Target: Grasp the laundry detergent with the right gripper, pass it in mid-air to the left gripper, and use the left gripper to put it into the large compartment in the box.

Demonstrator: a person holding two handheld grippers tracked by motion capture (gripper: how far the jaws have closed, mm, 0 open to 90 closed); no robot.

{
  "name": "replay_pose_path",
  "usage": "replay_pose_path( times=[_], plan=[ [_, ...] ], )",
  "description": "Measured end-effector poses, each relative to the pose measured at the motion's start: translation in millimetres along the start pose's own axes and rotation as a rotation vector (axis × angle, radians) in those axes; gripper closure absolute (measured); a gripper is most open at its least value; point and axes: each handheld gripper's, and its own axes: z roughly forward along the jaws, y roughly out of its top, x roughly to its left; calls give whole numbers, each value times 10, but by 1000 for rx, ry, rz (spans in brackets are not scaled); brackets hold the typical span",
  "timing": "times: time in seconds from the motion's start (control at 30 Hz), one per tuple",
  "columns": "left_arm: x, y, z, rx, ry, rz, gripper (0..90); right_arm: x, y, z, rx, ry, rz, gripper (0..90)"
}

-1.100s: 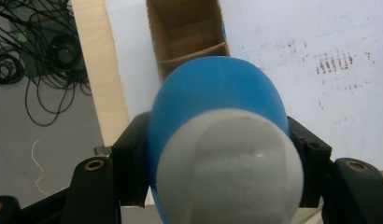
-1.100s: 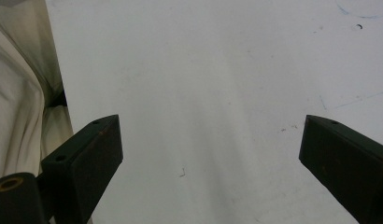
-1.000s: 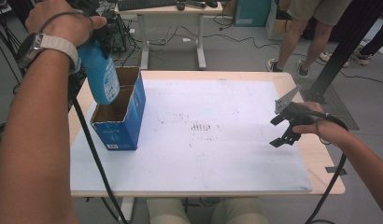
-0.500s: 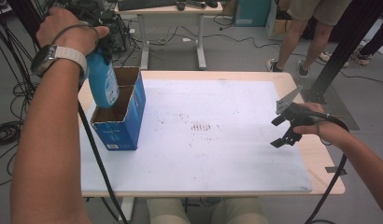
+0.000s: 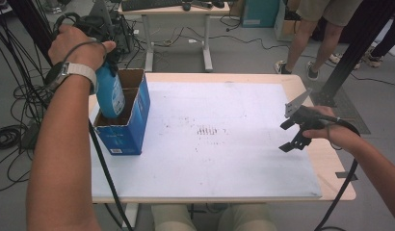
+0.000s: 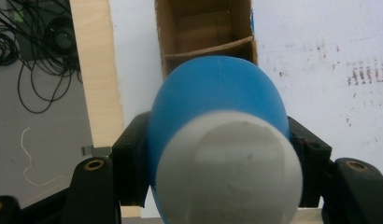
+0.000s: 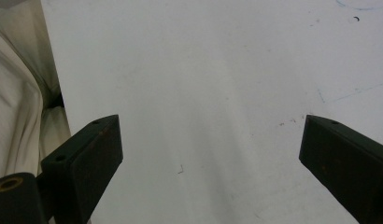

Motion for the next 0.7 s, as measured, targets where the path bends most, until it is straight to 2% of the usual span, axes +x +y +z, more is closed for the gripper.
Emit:
replay_pose_path(
  times=[0.7],
  plan=[
    [-6, -77, 453, -6, -18, -9, 374, -2, -14, 5, 8, 0, 7, 59]
  ],
)
